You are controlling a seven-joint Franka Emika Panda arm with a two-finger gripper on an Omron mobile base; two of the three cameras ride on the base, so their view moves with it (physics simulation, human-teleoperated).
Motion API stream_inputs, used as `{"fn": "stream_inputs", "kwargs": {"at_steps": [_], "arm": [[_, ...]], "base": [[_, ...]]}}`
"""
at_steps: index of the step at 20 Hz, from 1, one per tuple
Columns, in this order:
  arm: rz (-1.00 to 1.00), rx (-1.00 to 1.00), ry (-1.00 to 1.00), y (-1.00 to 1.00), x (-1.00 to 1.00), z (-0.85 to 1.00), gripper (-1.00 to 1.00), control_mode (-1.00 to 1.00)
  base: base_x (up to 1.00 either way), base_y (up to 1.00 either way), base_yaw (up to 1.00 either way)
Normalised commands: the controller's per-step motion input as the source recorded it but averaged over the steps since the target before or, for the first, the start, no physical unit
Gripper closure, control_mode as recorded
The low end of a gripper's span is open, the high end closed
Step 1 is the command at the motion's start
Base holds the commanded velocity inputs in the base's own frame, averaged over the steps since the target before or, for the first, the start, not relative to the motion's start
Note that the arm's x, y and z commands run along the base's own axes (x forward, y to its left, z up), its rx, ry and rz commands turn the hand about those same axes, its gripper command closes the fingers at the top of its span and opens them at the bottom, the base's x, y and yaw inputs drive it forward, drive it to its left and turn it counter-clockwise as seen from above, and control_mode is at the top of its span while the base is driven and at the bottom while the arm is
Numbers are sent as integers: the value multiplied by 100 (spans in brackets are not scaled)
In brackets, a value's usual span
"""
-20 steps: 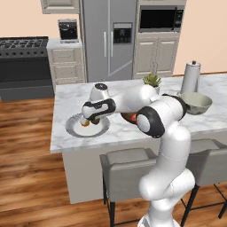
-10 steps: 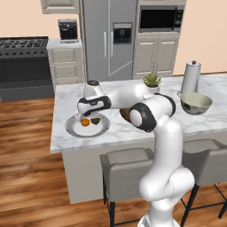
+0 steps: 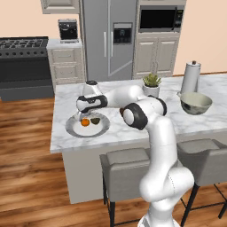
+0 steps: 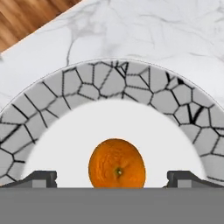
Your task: Take the fruits from the plate on the dining counter and place two fruits in each bowl.
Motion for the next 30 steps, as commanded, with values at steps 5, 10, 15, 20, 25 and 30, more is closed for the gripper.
{"fn": "stream_inputs", "kwargs": {"at_steps": [5,10,15,20,25,30], "arm": [[0,0,2,0,19,-31,-100,-100],[0,0,0,0,0,-25,-100,-100],[0,0,0,-5,0,-25,-100,-100],[0,0,0,-7,-2,-27,-100,-100],[0,0,0,-9,-14,-13,-100,-100],[0,0,0,-9,-14,-5,-100,-100]], "base": [[0,0,0],[0,0,0],[0,0,0],[0,0,0],[0,0,0],[0,0,0]]}}
